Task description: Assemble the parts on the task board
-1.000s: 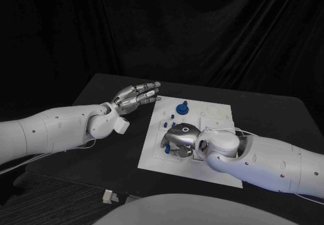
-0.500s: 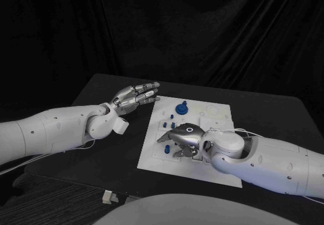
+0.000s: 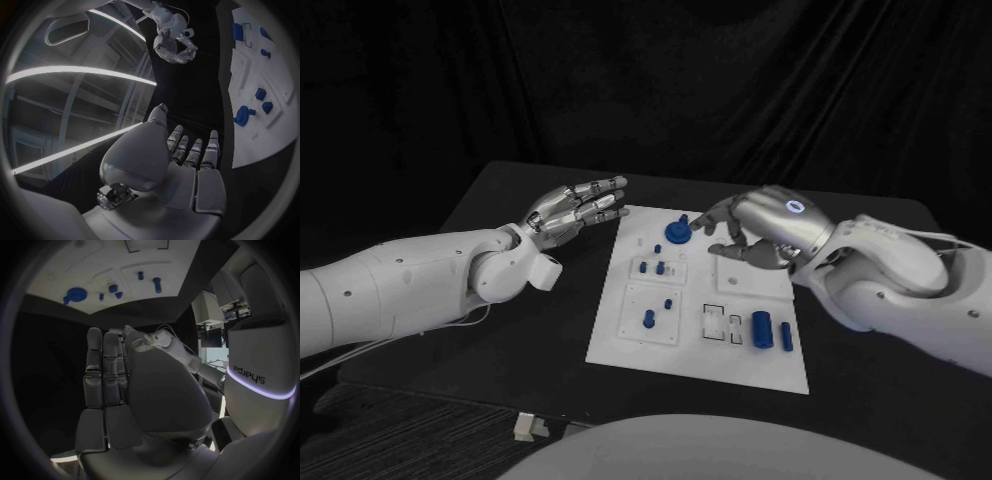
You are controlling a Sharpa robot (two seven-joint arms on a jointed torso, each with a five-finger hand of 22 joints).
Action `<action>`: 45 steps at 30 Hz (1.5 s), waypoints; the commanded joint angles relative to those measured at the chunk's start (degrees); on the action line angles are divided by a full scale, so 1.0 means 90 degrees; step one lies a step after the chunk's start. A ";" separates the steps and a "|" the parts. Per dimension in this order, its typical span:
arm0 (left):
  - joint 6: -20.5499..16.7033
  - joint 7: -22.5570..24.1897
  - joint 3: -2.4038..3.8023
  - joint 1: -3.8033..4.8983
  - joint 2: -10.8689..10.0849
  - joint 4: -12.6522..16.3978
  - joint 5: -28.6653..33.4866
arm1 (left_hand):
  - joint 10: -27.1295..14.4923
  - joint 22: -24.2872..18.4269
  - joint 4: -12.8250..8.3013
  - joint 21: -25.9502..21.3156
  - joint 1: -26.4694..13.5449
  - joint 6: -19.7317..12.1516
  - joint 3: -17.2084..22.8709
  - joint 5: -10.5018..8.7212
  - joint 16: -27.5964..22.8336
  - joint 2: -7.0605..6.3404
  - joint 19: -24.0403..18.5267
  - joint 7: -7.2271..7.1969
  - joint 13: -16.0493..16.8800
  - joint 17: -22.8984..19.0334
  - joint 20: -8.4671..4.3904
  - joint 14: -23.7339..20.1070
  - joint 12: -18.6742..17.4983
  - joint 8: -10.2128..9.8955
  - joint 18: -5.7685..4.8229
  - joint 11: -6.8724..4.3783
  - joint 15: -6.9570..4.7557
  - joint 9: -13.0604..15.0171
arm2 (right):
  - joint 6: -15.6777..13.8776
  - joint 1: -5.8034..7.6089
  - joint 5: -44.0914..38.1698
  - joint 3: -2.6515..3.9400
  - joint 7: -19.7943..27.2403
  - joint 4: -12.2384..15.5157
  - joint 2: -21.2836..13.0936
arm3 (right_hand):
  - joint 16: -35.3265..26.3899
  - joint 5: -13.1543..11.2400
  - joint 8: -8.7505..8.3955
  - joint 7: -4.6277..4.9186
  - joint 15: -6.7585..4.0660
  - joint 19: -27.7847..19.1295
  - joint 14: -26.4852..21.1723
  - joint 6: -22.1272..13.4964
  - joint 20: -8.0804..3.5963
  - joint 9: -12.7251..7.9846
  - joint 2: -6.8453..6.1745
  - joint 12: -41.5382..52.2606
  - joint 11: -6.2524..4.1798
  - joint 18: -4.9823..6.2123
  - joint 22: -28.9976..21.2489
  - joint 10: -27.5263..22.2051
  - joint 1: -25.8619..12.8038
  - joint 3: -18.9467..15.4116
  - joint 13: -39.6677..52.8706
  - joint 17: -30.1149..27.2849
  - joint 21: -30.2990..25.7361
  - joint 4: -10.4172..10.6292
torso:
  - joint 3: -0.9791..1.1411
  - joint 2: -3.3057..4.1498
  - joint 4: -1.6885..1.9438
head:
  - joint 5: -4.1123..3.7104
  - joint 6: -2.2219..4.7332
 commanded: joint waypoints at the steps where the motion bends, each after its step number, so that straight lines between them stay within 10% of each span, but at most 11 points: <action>1: 0.0014 0.0098 0.0007 -0.0006 0.0018 -0.0008 0.0039 | -0.0014 0.0007 -0.0032 0.0019 0.0005 -0.0037 0.0012 0.0019 0.0010 0.0059 0.0017 0.0010 0.0003 0.0004 -0.0011 -0.0014 -0.0017 0.0000 0.0034 0.0021 0.0015 -0.0008 | 0.0153 0.0144 0.0851 -0.0005 -0.0292 0.0057 -0.0258 | 0.0040 -0.0151 0.0092 -0.0036 -0.0133 0.0023 0.0074 0.0325 -0.0031 0.0071 0.0081 0.1314 -0.0216 0.0077 0.0091 0.0413 -0.0679 -0.0182 0.0806 -0.0035 -0.0067 0.0259 | -0.0001 0.0002 0.0000 | -0.0095 -0.0001; 2: 0.0009 0.0101 0.0007 -0.0006 0.0020 -0.0008 0.0039 | -0.0014 0.0007 -0.0032 0.0019 0.0005 -0.0037 0.0012 0.0019 0.0010 0.0059 0.0017 0.0010 0.0003 0.0004 -0.0011 -0.0014 -0.0017 0.0000 0.0034 0.0021 0.0015 -0.0008 | 0.0708 0.0205 0.0944 -0.0005 -0.0597 0.0034 -0.0411 | 0.1301 -0.0259 0.0132 -0.0099 -0.0237 0.0382 0.0965 0.0528 -0.0112 0.0118 0.0220 0.2989 -0.0359 0.0011 0.0195 0.1186 -0.1384 -0.0347 0.2642 0.1548 0.0431 0.0281 | -0.0008 0.0000 -0.0003 | -0.0130 -0.0001; 3: 0.0008 0.0105 0.0007 -0.0006 0.0019 -0.0006 0.0039 | -0.0014 0.0007 -0.0032 0.0019 0.0005 -0.0037 0.0012 0.0019 0.0010 0.0059 0.0017 0.0010 0.0003 0.0004 -0.0011 -0.0014 -0.0017 0.0000 0.0034 0.0021 0.0015 -0.0008 | 0.1033 0.0225 0.0989 -0.0005 -0.0791 0.0018 -0.0486 | 0.2799 -0.0402 0.0274 -0.0222 -0.0403 0.1303 0.1951 0.0924 -0.0293 0.0229 0.0406 0.4510 -0.0474 -0.0310 0.0665 0.2443 -0.2045 -0.0458 0.4967 0.3577 0.2742 0.0396 | -0.0009 0.0000 -0.0002 | -0.0156 -0.0001; 4: 0.0009 0.0108 0.0007 -0.0006 0.0016 -0.0004 0.0039 | -0.0012 0.0015 -0.0033 0.0021 0.0004 -0.0033 0.0011 0.0019 0.0011 0.0058 0.0021 0.0009 0.0004 0.0005 -0.0010 -0.0013 -0.0012 0.0001 0.0034 0.0020 0.0015 -0.0008 | 0.1349 0.0234 0.1026 -0.0006 -0.0989 0.0002 -0.0555 | 0.3132 -0.0444 0.0323 -0.0263 -0.0416 0.1505 0.2152 0.1063 -0.0332 0.0269 0.0432 0.4830 -0.0477 -0.0388 0.0767 0.2798 -0.2260 -0.0505 0.5558 0.4075 0.3314 0.0393 | -0.0011 -0.0001 -0.0001 | -0.0172 -0.0001; 8: 0.0015 0.0105 0.0007 -0.0009 0.0011 -0.0013 0.0039 | -0.0012 0.0015 -0.0033 0.0021 0.0004 -0.0033 0.0011 0.0019 0.0011 0.0058 0.0021 0.0009 0.0004 0.0005 -0.0010 -0.0013 -0.0012 0.0001 0.0034 0.0020 0.0015 -0.0008 | 0.2392 0.0160 0.1120 -0.0007 -0.1794 -0.0064 -0.0769 | 0.3559 -0.0558 0.0540 -0.0445 -0.0543 0.1782 0.2380 0.1605 -0.0448 0.0543 0.0530 0.5967 -0.0589 -0.0532 0.0954 0.4304 -0.3147 -0.0612 0.8250 0.4778 0.4429 0.0403 | -0.0006 -0.0008 -0.0008 | -0.0253 -0.0001; 15: 0.0031 0.0101 0.0006 -0.0036 0.0008 -0.0031 0.0039 | -0.0012 0.0006 -0.0034 0.0020 0.0002 -0.0034 0.0011 0.0019 0.0013 0.0058 0.0019 0.0009 0.0003 0.0005 -0.0009 -0.0012 -0.0014 0.0001 0.0034 0.0020 0.0016 -0.0007 | 0.3723 -0.0025 0.1419 -0.0008 -0.3087 -0.0236 -0.0758 | 0.3730 -0.0748 0.1203 -0.0800 -0.0814 0.1953 0.2489 0.2395 -0.0711 0.1475 0.0506 0.6005 -0.0893 -0.0654 0.1109 0.4370 -0.4710 -0.0649 0.8362 0.5100 0.5406 0.0433 | -0.0012 -0.0033 -0.0033 | -0.0401 -0.0001; 20: 0.0047 0.0101 0.0006 -0.0064 0.0016 -0.0032 0.0039 | -0.0013 0.0008 -0.0033 0.0021 -0.0001 -0.0036 0.0012 0.0019 0.0011 0.0061 0.0021 0.0009 0.0004 0.0005 -0.0008 -0.0014 -0.0015 0.0001 0.0033 0.0020 0.0017 -0.0007 | 0.4235 -0.0072 0.2003 -0.0009 -0.3600 -0.0342 -0.0630 | 0.3777 -0.0712 0.1454 -0.0897 -0.0897 0.1975 0.2515 0.2590 -0.0774 0.1942 0.0577 0.6005 -0.0970 -0.0693 0.1154 0.4370 -0.4994 -0.0743 0.8362 0.5180 0.5684 0.0435 | -0.0001 -0.0028 -0.0045 | -0.0491 -0.0001; 45: 0.0081 0.0090 0.0006 -0.0094 0.0027 -0.0044 0.0039 | -0.0015 -0.0006 -0.0034 0.0019 -0.0007 -0.0039 0.0016 0.0019 0.0008 0.0070 0.0019 0.0011 0.0003 0.0003 -0.0005 -0.0018 -0.0018 0.0001 0.0033 0.0023 0.0019 -0.0007 | 0.4188 -0.0347 0.2885 -0.0008 -0.3954 -0.0585 -0.0182 | 0.3699 -0.0304 0.0951 -0.0803 -0.0857 0.2046 0.2509 0.2183 -0.0760 0.2263 0.0622 0.6005 -0.0926 -0.0775 0.1256 0.4370 -0.4708 -0.0824 0.8362 0.5007 0.6308 0.0276 | -0.0024 -0.0031 -0.0006 | -0.0672 -0.0001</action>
